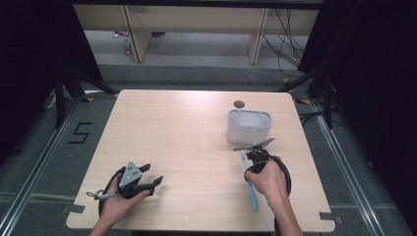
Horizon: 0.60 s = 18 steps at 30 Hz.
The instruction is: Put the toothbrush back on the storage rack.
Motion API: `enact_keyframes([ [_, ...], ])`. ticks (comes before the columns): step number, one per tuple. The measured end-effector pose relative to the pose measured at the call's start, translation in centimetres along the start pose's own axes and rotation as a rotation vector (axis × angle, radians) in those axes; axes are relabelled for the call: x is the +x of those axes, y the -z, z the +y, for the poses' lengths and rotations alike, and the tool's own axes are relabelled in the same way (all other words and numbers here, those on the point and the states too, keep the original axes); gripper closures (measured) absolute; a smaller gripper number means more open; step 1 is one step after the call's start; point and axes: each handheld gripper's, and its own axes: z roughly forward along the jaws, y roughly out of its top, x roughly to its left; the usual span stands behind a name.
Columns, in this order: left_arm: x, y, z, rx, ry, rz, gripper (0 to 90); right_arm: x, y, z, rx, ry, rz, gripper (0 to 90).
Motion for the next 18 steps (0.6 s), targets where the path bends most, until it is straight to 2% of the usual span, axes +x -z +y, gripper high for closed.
enact_keyframes([
  [2, 0.0, 0.0, 0.0, 0.000, 0.000, 0.000, 33.1, 0.1, 0.2, -0.2, -0.029, 0.000, 0.010, 78.8],
  [4, 0.0, 0.0, 0.0, 0.002, 0.001, -0.001, 33.2, -0.3, 0.3, -0.3, -0.058, 0.049, 0.026, 78.8],
  [6, 0.0, 0.0, 0.0, 0.000, 0.003, 0.000, 33.1, -0.3, 0.4, -0.4, -0.065, 0.057, 0.032, 78.8],
  [7, 0.0, 0.0, 0.0, 0.002, 0.000, 0.000, 33.1, -0.2, 0.5, -0.4, -0.074, 0.045, 0.037, 78.8],
  [8, 0.0, 0.0, 0.0, 0.001, 0.001, 0.001, 33.1, -0.3, 0.4, -0.4, -0.089, 0.064, 0.019, 78.8],
  [9, 0.0, 0.1, 0.0, 0.001, 0.001, 0.001, 33.1, -0.4, 0.6, -0.5, -0.095, 0.077, 0.025, 78.8],
  [11, 0.0, 0.1, 0.0, 0.002, 0.002, 0.006, 33.1, -0.3, 0.7, -0.6, -0.117, 0.074, 0.033, 78.8],
  [13, 0.0, 0.1, 0.0, 0.001, 0.002, 0.006, 33.1, -0.6, 0.9, -0.7, -0.150, 0.105, 0.051, 78.8],
  [14, 0.0, 0.1, 0.0, 0.000, 0.003, 0.005, 33.1, -0.4, 0.9, -0.8, -0.158, 0.087, 0.051, 78.8],
  [16, 0.0, 0.1, 0.0, 0.000, 0.003, 0.005, 33.1, -0.7, 1.0, -0.9, -0.199, 0.117, 0.055, 78.8],
  [18, 0.0, 0.1, 0.0, -0.001, 0.004, 0.006, 33.1, -0.8, 1.2, -1.1, -0.229, 0.124, 0.062, 78.8],
])
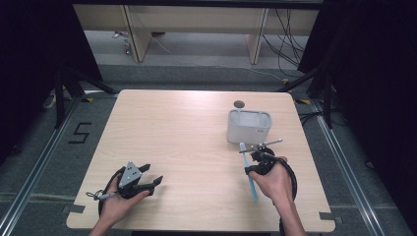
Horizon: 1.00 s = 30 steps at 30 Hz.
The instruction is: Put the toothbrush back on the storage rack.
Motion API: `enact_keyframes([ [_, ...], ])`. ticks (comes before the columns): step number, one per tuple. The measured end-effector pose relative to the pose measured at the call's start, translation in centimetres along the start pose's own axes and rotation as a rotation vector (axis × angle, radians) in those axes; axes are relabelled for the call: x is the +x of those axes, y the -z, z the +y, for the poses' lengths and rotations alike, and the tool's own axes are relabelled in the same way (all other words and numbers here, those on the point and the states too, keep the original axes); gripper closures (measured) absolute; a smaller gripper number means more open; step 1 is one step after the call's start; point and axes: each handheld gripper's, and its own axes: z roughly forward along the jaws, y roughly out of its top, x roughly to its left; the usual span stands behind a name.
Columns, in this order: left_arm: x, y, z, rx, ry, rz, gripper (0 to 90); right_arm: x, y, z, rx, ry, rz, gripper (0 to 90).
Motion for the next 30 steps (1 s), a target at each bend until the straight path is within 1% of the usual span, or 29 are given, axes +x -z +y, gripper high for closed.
enact_keyframes([
  [1, 0.0, 0.0, 0.0, 0.000, 0.000, 0.000, 33.1, -0.3, 0.0, -0.1, -0.035, 0.038, -0.003, 78.9],
  [2, 0.0, 0.0, 0.0, 0.000, -0.001, 0.001, 33.2, -0.4, 0.0, -0.1, -0.043, 0.012, 0.001, 78.9],
  [3, 0.0, 0.0, 0.0, 0.000, -0.001, 0.002, 33.2, -0.5, 0.0, -0.2, -0.079, 0.020, 0.009, 78.9],
  [4, 0.0, 0.0, 0.0, -0.001, -0.001, -0.002, 33.3, -0.6, 0.2, -0.2, -0.082, 0.018, 0.020, 78.9],
  [5, 0.0, 0.0, 0.0, -0.002, -0.001, -0.002, 33.3, -0.6, 0.1, -0.3, -0.102, 0.019, 0.012, 78.8],
  [6, 0.0, 0.0, 0.0, -0.002, -0.002, -0.001, 33.4, -0.7, 0.4, -0.5, -0.132, 0.032, 0.022, 78.9],
  [7, 0.0, 0.0, 0.0, -0.002, -0.002, -0.001, 33.4, -0.7, 0.4, -0.5, -0.132, 0.032, 0.022, 78.9],
  [8, 0.0, 0.0, 0.0, -0.004, -0.001, 0.003, 33.4, -0.7, 0.4, -0.6, -0.145, 0.025, 0.013, 78.9],
  [9, 0.0, 0.0, 0.0, -0.004, 0.000, 0.005, 33.4, -0.8, 0.5, -0.6, -0.147, 0.019, 0.029, 78.9],
  [10, 0.0, 0.1, 0.0, -0.005, 0.002, 0.005, 33.5, -0.8, 0.5, -0.6, -0.159, 0.013, 0.033, 78.9],
  [11, 0.0, 0.1, 0.0, -0.005, 0.004, 0.006, 33.5, -1.2, 0.5, -0.6, -0.178, 0.043, 0.026, 78.9],
  [12, 0.0, 0.0, 0.0, -0.007, 0.005, 0.006, 33.5, -1.2, 0.5, -0.7, -0.203, 0.026, 0.028, 78.9],
  [14, 0.0, 0.1, 0.0, -0.005, 0.004, 0.008, 33.6, -1.3, 0.6, -0.8, -0.195, 0.025, 0.018, 78.9],
  [15, 0.0, 0.0, 0.0, -0.005, 0.002, 0.008, 33.6, -1.1, 0.7, -0.9, -0.208, 0.008, 0.038, 78.9],
  [16, 0.0, 0.1, 0.0, -0.005, 0.002, 0.008, 33.6, -1.2, 0.7, -0.9, -0.218, 0.018, 0.038, 78.9],
  [17, 0.0, 0.1, 0.0, -0.005, 0.003, 0.008, 33.6, -1.1, 0.7, -0.9, -0.225, 0.008, 0.042, 78.9],
  [18, 0.0, 0.1, 0.0, -0.006, 0.003, 0.008, 33.6, -1.5, 0.5, -0.9, -0.242, 0.043, 0.020, 78.9],
  [19, 0.0, 0.1, 0.0, -0.006, 0.004, 0.009, 33.6, -1.4, 0.6, -1.0, -0.252, 0.031, 0.040, 78.9],
  [20, 0.0, 0.1, 0.0, -0.006, 0.004, 0.009, 33.7, -1.5, 0.8, -1.0, -0.248, 0.031, 0.041, 78.9],
  [21, 0.0, 0.0, 0.0, -0.012, 0.006, 0.004, 33.6, -1.4, 0.8, -1.1, -0.259, 0.021, 0.045, 78.9],
  [22, 0.0, 0.0, 0.0, -0.012, 0.006, 0.004, 33.6, -1.6, 0.8, -1.1, -0.265, 0.036, 0.041, 78.9],
  [23, 0.0, 0.0, -0.1, -0.012, 0.005, 0.005, 33.6, -1.5, 0.8, -1.1, -0.285, 0.025, 0.040, 78.9],
  [24, 0.0, 0.0, 0.0, -0.012, 0.005, 0.005, 33.6, -1.4, 0.9, -1.2, -0.282, 0.011, 0.038, 78.9],
  [25, 0.0, 0.1, 0.0, -0.006, 0.004, 0.010, 33.6, -1.7, 0.7, -1.1, -0.307, 0.042, 0.040, 78.9],
  [26, 0.0, 0.1, 0.0, -0.006, 0.004, 0.010, 33.7, -1.7, 0.8, -1.2, -0.321, 0.046, 0.032, 78.9],
  [27, 0.0, 0.1, 0.0, -0.007, 0.004, 0.011, 33.7, -1.8, 0.8, -1.2, -0.324, 0.057, 0.041, 78.9],
  [28, 0.0, 0.0, 0.0, -0.012, 0.007, 0.007, 33.7, -1.7, 1.0, -1.3, -0.318, 0.047, 0.028, 78.9],
  [29, 0.0, 0.0, -0.1, -0.013, 0.009, 0.006, 33.7, -1.8, 1.0, -1.3, -0.338, 0.051, 0.041, 78.9],
  [30, 0.0, 0.0, -0.1, -0.014, 0.009, 0.008, 33.7, -1.9, 1.0, -1.3, -0.348, 0.057, 0.031, 78.9],
])
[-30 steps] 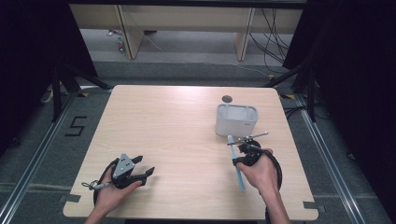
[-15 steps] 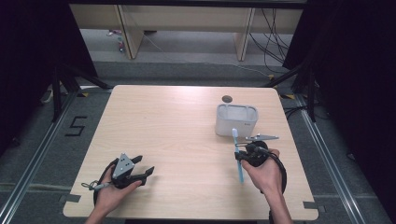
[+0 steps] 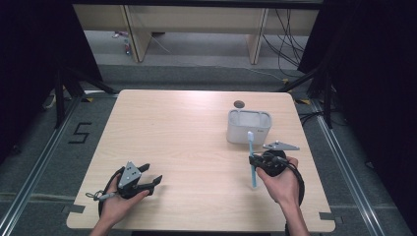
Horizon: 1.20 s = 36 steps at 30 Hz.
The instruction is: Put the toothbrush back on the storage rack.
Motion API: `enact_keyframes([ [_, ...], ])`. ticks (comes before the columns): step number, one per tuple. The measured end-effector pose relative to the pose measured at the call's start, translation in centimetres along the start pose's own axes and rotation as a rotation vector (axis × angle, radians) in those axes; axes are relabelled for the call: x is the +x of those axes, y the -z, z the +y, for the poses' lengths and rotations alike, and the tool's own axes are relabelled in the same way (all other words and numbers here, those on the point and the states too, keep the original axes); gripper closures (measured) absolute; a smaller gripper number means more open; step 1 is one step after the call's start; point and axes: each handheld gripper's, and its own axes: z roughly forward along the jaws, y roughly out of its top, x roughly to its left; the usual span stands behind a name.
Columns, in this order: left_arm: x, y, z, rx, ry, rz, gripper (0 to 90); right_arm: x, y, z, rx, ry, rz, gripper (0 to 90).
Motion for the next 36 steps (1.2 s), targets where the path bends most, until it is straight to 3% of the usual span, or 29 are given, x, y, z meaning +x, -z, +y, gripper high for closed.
enact_keyframes([
  [1, 0.0, 0.0, 0.0, -0.001, 0.002, 0.000, 33.7, -0.1, 0.0, -0.1, -0.024, 0.016, 0.005, 78.9],
  [2, 0.0, 0.0, 0.0, -0.001, 0.002, 0.000, 33.7, 0.1, 0.2, 0.0, -0.020, -0.010, 0.005, 78.9],
  [5, 0.0, 0.0, 0.0, -0.002, 0.004, 0.000, 33.7, -0.1, 0.5, 0.0, -0.053, 0.026, -0.013, 78.9],
  [10, 0.0, 0.1, 0.0, 0.004, 0.006, 0.002, 33.7, -0.1, 0.5, -0.1, -0.089, 0.037, 0.013, 78.9],
  [16, 0.1, 0.0, 0.0, 0.000, 0.008, 0.001, 33.8, -0.2, 0.7, -0.1, -0.138, 0.049, -0.017, 78.9],
  [17, 0.1, 0.0, 0.0, -0.004, 0.008, 0.001, 33.8, -0.2, 0.9, 0.0, -0.144, 0.044, -0.002, 78.9],
  [18, 0.1, 0.0, 0.0, -0.004, 0.008, 0.002, 33.8, -0.3, 1.0, 0.0, -0.155, 0.057, -0.021, 78.9],
  [19, 0.1, 0.0, 0.0, -0.004, 0.008, 0.002, 33.8, -0.1, 1.2, 0.0, -0.148, 0.028, -0.011, 79.0],
  [20, 0.1, 0.0, 0.0, -0.004, 0.007, 0.002, 33.8, -0.2, 1.1, 0.1, -0.165, 0.047, -0.013, 78.9],
  [24, 0.1, 0.1, 0.0, -0.001, 0.007, 0.002, 33.8, 0.1, 1.4, 0.2, -0.197, 0.010, -0.016, 78.9],
  [26, 0.1, 0.0, 0.0, -0.004, 0.008, 0.003, 33.8, -0.2, 1.4, 0.3, -0.227, 0.036, -0.022, 78.9],
  [30, 0.1, 0.0, 0.0, -0.004, 0.009, 0.002, 33.8, -0.1, 1.6, 0.4, -0.246, 0.016, -0.027, 78.9],
  [32, 0.1, 0.0, 0.0, -0.005, 0.008, 0.003, 33.9, -0.5, 1.6, 0.5, -0.264, 0.064, -0.056, 79.0],
  [36, 0.1, 0.0, 0.0, -0.006, 0.009, 0.003, 33.9, -0.5, 1.9, 0.8, -0.284, 0.041, -0.048, 79.0],
])
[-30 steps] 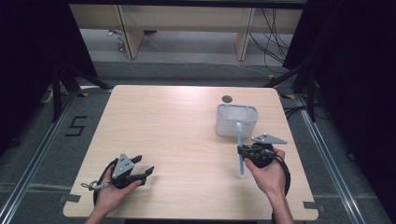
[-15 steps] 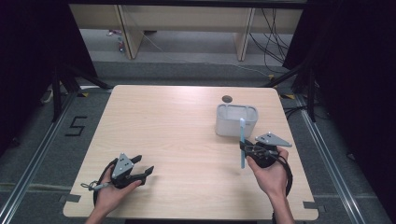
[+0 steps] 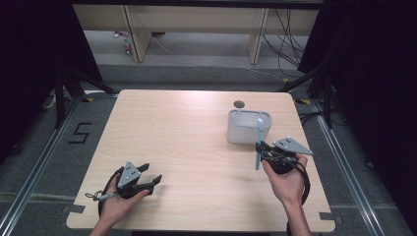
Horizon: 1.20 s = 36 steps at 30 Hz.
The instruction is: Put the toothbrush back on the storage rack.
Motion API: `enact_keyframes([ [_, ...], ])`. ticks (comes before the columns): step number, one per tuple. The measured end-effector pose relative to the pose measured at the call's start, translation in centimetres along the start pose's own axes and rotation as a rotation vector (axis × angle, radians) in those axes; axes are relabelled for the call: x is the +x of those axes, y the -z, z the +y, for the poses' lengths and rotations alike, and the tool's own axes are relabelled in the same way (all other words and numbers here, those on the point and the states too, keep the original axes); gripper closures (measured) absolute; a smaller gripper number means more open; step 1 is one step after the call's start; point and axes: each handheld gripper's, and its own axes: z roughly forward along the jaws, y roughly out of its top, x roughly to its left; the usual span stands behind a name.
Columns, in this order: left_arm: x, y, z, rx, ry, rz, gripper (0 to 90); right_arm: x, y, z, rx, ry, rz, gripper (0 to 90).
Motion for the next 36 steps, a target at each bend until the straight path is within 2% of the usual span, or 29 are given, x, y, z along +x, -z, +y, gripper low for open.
enact_keyframes([
  [1, 0.0, 0.0, 0.0, 0.001, 0.000, 0.000, 33.9, 0.1, 0.1, 0.0, -0.005, -0.018, -0.005, 78.9],
  [2, 0.0, 0.0, 0.0, 0.001, 0.000, 0.002, 33.9, -0.2, 0.0, 0.2, -0.022, 0.020, -0.007, 78.9],
  [4, 0.0, 0.0, 0.0, -0.004, 0.006, 0.000, 33.9, -0.3, 0.1, 0.3, -0.039, 0.013, -0.016, 78.9],
  [5, 0.0, 0.0, 0.0, -0.004, 0.005, 0.001, 33.9, -0.3, 0.2, 0.4, -0.029, 0.005, -0.016, 78.9],
  [6, 0.0, 0.0, 0.0, -0.003, 0.004, 0.001, 34.0, -0.4, 0.2, 0.5, -0.036, 0.015, -0.019, 78.9],
  [7, 0.0, 0.0, 0.0, 0.000, 0.000, 0.001, 34.0, -0.4, 0.1, 0.5, -0.048, 0.001, -0.015, 78.9],
  [8, 0.0, 0.0, 0.0, 0.000, -0.001, 0.001, 34.0, -0.5, 0.1, 0.6, -0.052, 0.009, -0.018, 78.9],
  [9, 0.0, 0.0, 0.0, 0.003, -0.002, 0.001, 34.0, -0.3, 0.2, 0.6, -0.039, -0.019, -0.024, 78.9],
  [11, 0.0, 0.0, 0.0, 0.000, -0.001, 0.001, 34.0, -0.6, 0.1, 0.8, -0.063, 0.015, -0.024, 78.9],
  [15, 0.0, 0.0, 0.0, 0.004, -0.001, 0.004, 34.0, -0.6, 0.1, 1.0, -0.074, 0.001, -0.036, 79.0],
  [16, 0.0, 0.0, 0.0, 0.000, 0.002, 0.000, 34.0, -0.8, 0.1, 1.1, -0.090, 0.017, -0.040, 78.9],
  [18, 0.0, 0.0, 0.0, 0.000, 0.000, 0.001, 34.1, -0.8, 0.1, 1.2, -0.087, 0.004, -0.042, 79.0],
  [19, 0.0, 0.0, 0.0, -0.003, 0.005, 0.001, 34.1, -0.9, 0.1, 1.3, -0.101, 0.023, -0.053, 78.9],
  [20, 0.0, 0.0, 0.0, -0.001, 0.002, 0.001, 34.1, -0.9, 0.1, 1.4, -0.111, 0.003, -0.041, 78.9],
  [21, 0.0, 0.0, 0.0, -0.004, 0.006, 0.001, 34.1, -0.7, 0.2, 1.4, -0.105, -0.019, -0.053, 78.9],
  [22, 0.0, 0.0, 0.0, -0.003, 0.006, 0.002, 34.1, -1.0, 0.2, 1.6, -0.114, 0.016, -0.057, 78.9],
  [26, 0.0, 0.0, 0.0, -0.005, 0.006, 0.003, 34.1, -0.9, 0.2, 1.8, -0.127, -0.011, -0.061, 78.9],
  [29, 0.0, 0.0, 0.0, -0.005, 0.006, 0.004, 34.3, -1.2, 0.1, 1.9, -0.154, 0.022, -0.071, 78.9],
  [32, 0.0, 0.0, 0.0, 0.000, 0.002, 0.006, 34.3, -1.3, 0.0, 2.1, -0.165, 0.010, -0.080, 78.9],
  [35, 0.0, 0.0, 0.0, -0.002, 0.002, 0.006, 34.3, -1.5, 0.0, 2.2, -0.165, 0.030, -0.092, 78.9],
  [36, 0.0, 0.0, 0.0, -0.003, 0.004, 0.006, 34.3, -1.4, 0.0, 2.2, -0.164, 0.014, -0.089, 78.9],
])
